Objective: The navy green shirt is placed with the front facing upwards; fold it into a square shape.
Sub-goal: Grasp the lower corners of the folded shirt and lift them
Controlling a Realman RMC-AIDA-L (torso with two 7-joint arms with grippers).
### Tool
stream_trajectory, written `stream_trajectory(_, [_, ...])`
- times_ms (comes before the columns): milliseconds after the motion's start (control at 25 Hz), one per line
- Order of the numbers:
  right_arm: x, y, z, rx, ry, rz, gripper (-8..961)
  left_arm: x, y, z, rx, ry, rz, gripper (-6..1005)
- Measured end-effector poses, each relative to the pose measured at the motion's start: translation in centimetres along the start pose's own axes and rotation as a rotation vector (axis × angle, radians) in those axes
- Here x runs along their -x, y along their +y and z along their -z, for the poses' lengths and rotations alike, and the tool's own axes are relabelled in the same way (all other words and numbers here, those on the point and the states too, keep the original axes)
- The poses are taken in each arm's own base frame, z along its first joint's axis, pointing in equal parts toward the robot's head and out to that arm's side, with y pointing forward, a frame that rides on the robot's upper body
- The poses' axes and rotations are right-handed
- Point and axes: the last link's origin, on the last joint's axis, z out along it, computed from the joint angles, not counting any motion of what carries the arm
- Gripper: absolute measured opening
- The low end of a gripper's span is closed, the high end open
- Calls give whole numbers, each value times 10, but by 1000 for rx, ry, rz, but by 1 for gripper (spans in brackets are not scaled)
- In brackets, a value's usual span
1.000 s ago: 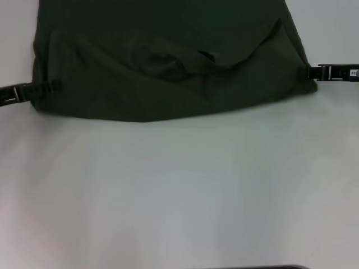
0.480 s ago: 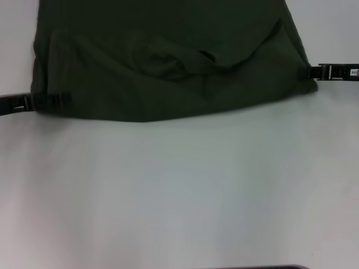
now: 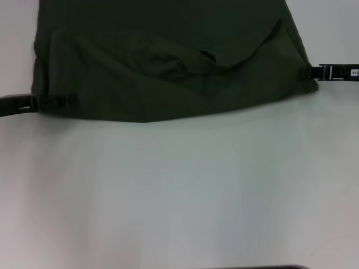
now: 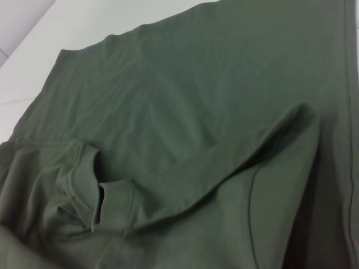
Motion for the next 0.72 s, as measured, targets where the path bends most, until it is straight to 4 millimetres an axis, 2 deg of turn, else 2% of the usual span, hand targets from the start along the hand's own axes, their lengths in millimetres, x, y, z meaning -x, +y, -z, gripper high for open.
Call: stream_trajectory(720, [0, 0, 0, -1, 0, -1, 37, -9, 5, -1, 11, -44, -36, 777])
